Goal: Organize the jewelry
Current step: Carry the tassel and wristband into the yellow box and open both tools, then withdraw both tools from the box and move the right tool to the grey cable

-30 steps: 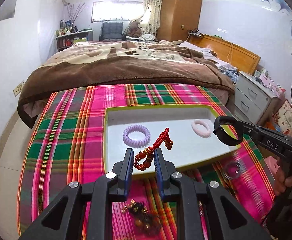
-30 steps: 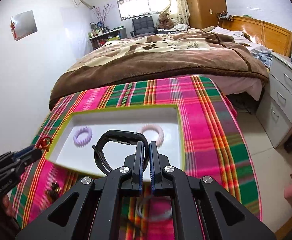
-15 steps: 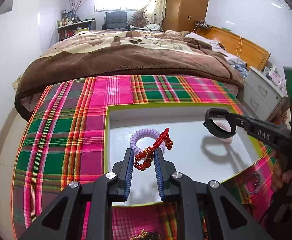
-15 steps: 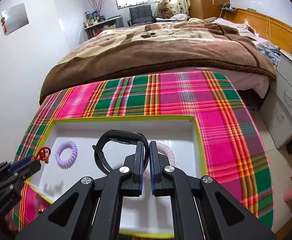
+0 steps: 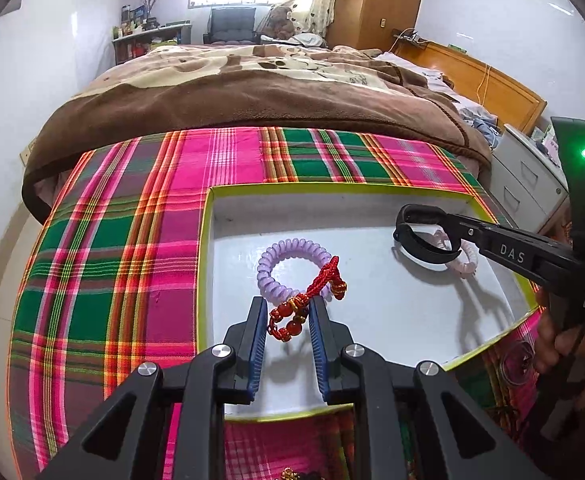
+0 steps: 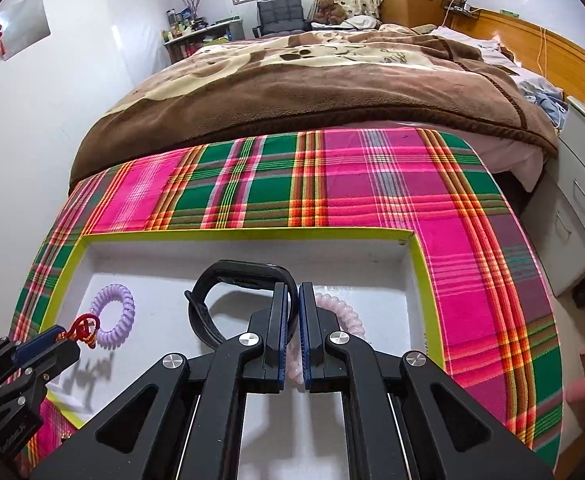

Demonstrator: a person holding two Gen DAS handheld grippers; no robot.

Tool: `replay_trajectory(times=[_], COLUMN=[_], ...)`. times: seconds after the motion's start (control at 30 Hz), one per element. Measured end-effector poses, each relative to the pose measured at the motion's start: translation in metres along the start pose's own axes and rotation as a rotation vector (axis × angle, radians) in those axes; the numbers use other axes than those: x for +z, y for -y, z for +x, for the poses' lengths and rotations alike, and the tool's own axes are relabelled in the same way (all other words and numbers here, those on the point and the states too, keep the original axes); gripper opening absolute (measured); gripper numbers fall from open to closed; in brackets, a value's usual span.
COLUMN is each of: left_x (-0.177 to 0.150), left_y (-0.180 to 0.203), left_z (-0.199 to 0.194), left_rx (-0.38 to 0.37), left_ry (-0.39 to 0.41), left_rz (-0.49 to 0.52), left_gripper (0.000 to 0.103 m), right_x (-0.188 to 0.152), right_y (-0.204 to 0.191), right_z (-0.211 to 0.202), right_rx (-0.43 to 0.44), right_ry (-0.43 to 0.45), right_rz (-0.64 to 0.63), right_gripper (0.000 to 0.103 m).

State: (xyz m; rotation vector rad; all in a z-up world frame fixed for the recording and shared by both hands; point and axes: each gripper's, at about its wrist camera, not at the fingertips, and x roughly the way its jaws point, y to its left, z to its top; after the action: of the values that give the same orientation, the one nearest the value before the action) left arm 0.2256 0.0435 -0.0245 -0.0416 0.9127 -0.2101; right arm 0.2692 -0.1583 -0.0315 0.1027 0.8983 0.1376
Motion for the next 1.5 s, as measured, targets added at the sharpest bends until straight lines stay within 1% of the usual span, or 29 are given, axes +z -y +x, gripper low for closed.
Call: replay_trajectory(times=[0.4,0.6,0.63,0.67,0.73,0.8,0.83,0.9,1.0,1.07,1.13,1.37,1.5], left_x=[-0.004,-0.004,-0.005,-0.004,-0.004,-0.005,-0.005,-0.006,-0.007,-0.008,-0.009,-0.019,-0.028], left_y=[-0.003,-0.002,-0.001,-0.001,-0.001,-0.002,-0.002,0.000,0.003,0.005,0.006,0.008,0.006], left_z=[0.011,0.012,0.011,0.012,0.012,0.011,0.011,0.009,0.002,-0.003,-0.009,-0.033,-0.048], left_rx=[-0.003,-0.005,-0.008,-0.013,-0.022,-0.027,-0.027,-0.032,-0.048,-0.053,-0.058,-0.055,-0.032], left_ry=[-0.034,-0.041,-0.038,-0.035,-0.034,-0.034,-0.033,-0.030,-0.015,-0.007,0.000,0.029,0.041], left_rz=[-0.006,-0.002,0.000,0.001,-0.001,-0.008,-0.008,-0.006,-0.001,-0.001,0.001,-0.012,-0.017], left_gripper=[0.021,0.023,0.025,0.030,0.036,0.036,0.036,0.036,0.037,0.043,0.045,0.045,0.045], right_x=[0.001,0.002,0.002,0.002,0.001,0.001,0.001,0.001,-0.001,-0.002,-0.004,-0.013,-0.022], right_y=[0.003,0.003,0.003,0.003,0.003,0.002,0.001,-0.001,-0.003,-0.003,-0.003,-0.002,-0.001], right_z=[0.003,0.004,0.004,0.004,0.002,0.000,-0.001,-0.003,-0.008,-0.011,-0.016,-0.037,-0.053], right_rx=[0.016,0.019,0.019,0.024,0.027,0.033,0.035,0.041,0.035,0.042,0.040,0.058,0.078], right_ry=[-0.006,-0.009,-0.009,-0.006,-0.002,0.000,0.001,0.004,0.018,0.017,0.024,0.047,0.069], right_rz=[0.004,0.005,0.004,0.005,0.005,0.002,-0.002,-0.015,-0.021,-0.021,-0.024,-0.020,-0.019], right_gripper=[0.006,0.006,0.006,0.006,0.007,0.008,0.012,0.016,0.017,0.017,0.019,0.020,0.020])
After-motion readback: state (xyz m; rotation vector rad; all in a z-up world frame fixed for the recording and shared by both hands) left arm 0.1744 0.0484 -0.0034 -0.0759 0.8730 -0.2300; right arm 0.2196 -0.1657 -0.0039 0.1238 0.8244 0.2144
